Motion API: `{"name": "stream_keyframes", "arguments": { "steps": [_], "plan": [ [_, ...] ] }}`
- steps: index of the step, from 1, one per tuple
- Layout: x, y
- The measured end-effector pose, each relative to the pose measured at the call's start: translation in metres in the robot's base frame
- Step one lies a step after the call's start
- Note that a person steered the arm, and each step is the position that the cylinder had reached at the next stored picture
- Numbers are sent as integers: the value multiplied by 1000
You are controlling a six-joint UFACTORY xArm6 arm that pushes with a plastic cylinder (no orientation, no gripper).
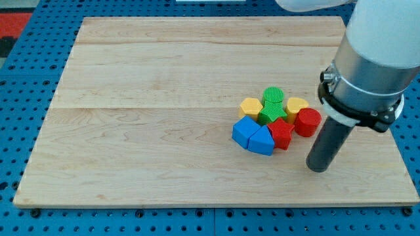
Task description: Push the red circle into the yellow heart
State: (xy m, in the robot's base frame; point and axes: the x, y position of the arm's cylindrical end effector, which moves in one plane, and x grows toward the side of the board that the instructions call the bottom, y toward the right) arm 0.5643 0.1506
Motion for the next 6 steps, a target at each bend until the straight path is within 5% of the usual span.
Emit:
{"name": "stream_keyframes", "arguments": {
  "steps": [6],
  "plan": [
    [-82,54]
  ]
}}
